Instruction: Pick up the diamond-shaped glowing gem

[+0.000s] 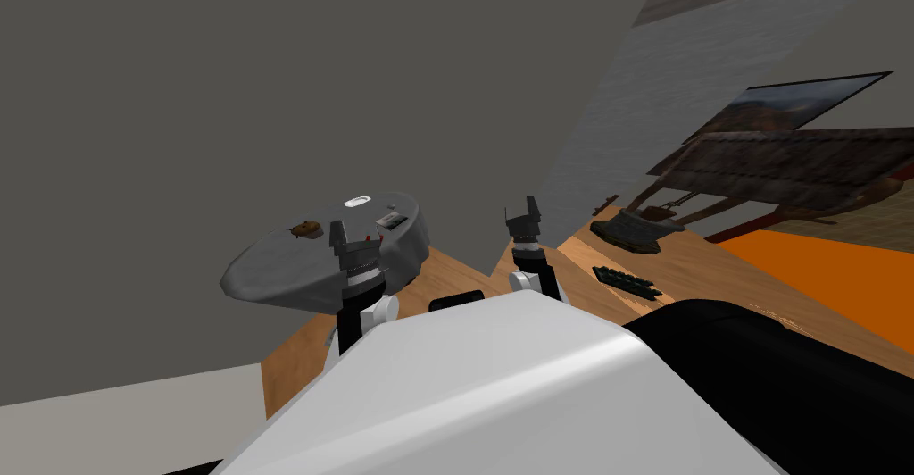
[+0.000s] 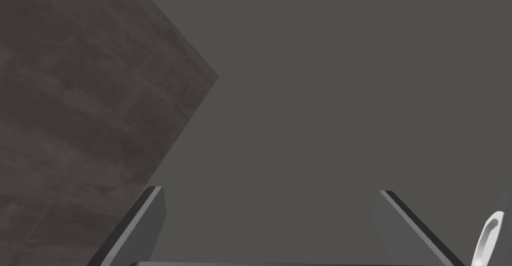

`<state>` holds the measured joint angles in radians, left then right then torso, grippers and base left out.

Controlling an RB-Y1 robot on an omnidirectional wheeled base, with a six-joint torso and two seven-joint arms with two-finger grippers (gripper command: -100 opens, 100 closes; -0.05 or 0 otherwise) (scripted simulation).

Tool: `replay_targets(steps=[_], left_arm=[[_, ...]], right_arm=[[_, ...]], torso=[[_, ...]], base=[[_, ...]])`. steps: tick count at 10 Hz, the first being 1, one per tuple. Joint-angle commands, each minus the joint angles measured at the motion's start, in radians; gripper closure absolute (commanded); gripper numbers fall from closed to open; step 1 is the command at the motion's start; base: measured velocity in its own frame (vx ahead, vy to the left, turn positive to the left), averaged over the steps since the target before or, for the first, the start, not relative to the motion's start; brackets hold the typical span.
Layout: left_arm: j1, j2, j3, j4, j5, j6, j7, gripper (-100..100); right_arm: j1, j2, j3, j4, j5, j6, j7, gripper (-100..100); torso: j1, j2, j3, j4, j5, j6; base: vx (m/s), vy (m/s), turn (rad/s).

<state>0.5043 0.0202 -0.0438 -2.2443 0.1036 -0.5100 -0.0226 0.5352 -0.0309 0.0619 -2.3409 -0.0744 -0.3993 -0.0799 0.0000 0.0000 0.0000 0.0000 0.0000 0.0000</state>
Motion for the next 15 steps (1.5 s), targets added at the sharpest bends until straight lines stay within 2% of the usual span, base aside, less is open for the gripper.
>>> replay_targets(steps=[1, 4, 7, 8, 10, 11, 13, 14, 15], left_arm=[[-0.004, 0.029, 0.007, -0.005, 0.006, 0.015, 0.010, -100], [-0.020, 0.091, 0.032, -0.025, 0.030, 0.071, 0.053, -100], [-0.046, 0.155, 0.072, -0.058, 0.065, 0.154, 0.124, -100], [-0.046, 0.155, 0.072, -0.058, 0.065, 0.159, 0.124, -100], [-0.066, 0.200, 0.106, -0.087, 0.093, 0.221, 0.185, -100], [-0.066, 0.200, 0.106, -0.087, 0.093, 0.231, 0.185, -100], [-0.089, 0.246, 0.143, -0.118, 0.124, 0.294, 0.251, -100], [-0.089, 0.246, 0.143, -0.118, 0.124, 0.312, 0.253, -100], [-0.101, 0.269, 0.163, -0.134, 0.141, 0.346, 0.289, -100]], right_arm=[[0.000, 0.000, 0.000, 0.000, 0.000, 0.000, 0.000, 0], [0.000, 0.000, 0.000, 0.000, 0.000, 0.000, 0.000, 0], [0.000, 0.000, 0.000, 0.000, 0.000, 0.000, 0.000, 0], [0.000, 0.000, 0.000, 0.000, 0.000, 0.000, 0.000, 0], [0.000, 0.000, 0.000, 0.000, 0.000, 0.000, 0.000, 0], [0.000, 0.000, 0.000, 0.000, 0.000, 0.000, 0.000, 0], [0.000, 0.000, 0.000, 0.000, 0.000, 0.000, 0.000, 0], [0.000, 0.000, 0.000, 0.000, 0.000, 0.000, 0.000, 0], [0.000, 0.000, 0.000, 0.000, 0.000, 0.000, 0.000, 0]], torso=[[0.000, 0.000, 0.000, 0.000, 0.000, 0.000], [0.000, 0.001, 0.000, 0.000, 0.000, 0.000], [-0.001, 0.001, 0.001, 0.000, 0.000, 0.000], [-0.001, 0.002, 0.001, 0.000, 0.000, 0.000], [-0.001, 0.001, 0.001, 0.000, 0.000, 0.000], [-0.001, 0.002, 0.001, 0.000, 0.000, 0.000], [-0.001, 0.001, 0.001, 0.000, 0.000, 0.000], [-0.001, 0.002, 0.001, 0.000, 0.000, 0.000], [-0.001, 0.002, 0.001, 0.000, 0.000, 0.000]], base=[[0.000, 0.000, 0.000], [-0.011, -0.011, 0.004], [-0.023, -0.017, 0.006], [-0.021, -0.017, 0.003], [-0.024, -0.015, 0.008], [-0.022, -0.011, 0.003], [-0.026, -0.019, 0.009], [-0.024, -0.013, 0.005], [-0.021, -0.007, 0.009]])
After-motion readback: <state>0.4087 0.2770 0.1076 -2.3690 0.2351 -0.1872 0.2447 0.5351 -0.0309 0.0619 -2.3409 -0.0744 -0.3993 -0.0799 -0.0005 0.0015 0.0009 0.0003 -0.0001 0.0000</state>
